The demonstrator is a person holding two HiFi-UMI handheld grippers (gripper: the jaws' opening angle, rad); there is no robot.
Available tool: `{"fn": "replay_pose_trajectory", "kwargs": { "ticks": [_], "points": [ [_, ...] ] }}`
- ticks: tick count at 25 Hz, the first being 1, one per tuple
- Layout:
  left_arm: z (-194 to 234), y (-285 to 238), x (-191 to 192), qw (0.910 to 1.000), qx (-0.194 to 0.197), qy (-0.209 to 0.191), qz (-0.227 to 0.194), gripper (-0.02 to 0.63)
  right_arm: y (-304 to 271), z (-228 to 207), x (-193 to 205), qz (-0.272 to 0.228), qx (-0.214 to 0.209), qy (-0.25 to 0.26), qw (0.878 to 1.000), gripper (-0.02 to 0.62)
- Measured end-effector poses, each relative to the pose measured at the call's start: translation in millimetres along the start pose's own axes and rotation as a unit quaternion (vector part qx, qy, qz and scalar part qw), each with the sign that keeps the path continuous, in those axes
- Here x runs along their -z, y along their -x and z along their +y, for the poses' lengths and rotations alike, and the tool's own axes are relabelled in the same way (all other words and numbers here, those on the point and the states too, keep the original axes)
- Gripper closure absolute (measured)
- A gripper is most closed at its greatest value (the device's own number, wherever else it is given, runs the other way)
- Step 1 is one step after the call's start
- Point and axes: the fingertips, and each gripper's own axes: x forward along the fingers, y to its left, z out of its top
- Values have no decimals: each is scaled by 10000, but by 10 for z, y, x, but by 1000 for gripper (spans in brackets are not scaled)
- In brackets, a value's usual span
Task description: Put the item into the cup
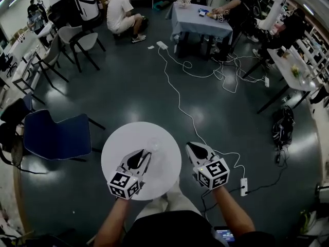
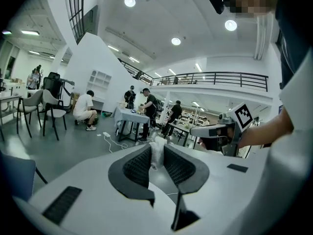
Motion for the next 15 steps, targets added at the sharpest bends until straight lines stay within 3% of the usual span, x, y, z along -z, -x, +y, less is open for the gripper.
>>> {"fn": "replay_pose_trajectory", "kwargs": {
  "ticks": [8,15],
  "points": [
    [308,-460,365,9990,-70,-91,437,515,-272,-320,307,235,-51,-117,9996,580],
    [521,-775,612,9981,-114,84,594,515,-472,-540,628,482,-70,-272,9984,580]
  ]
}}
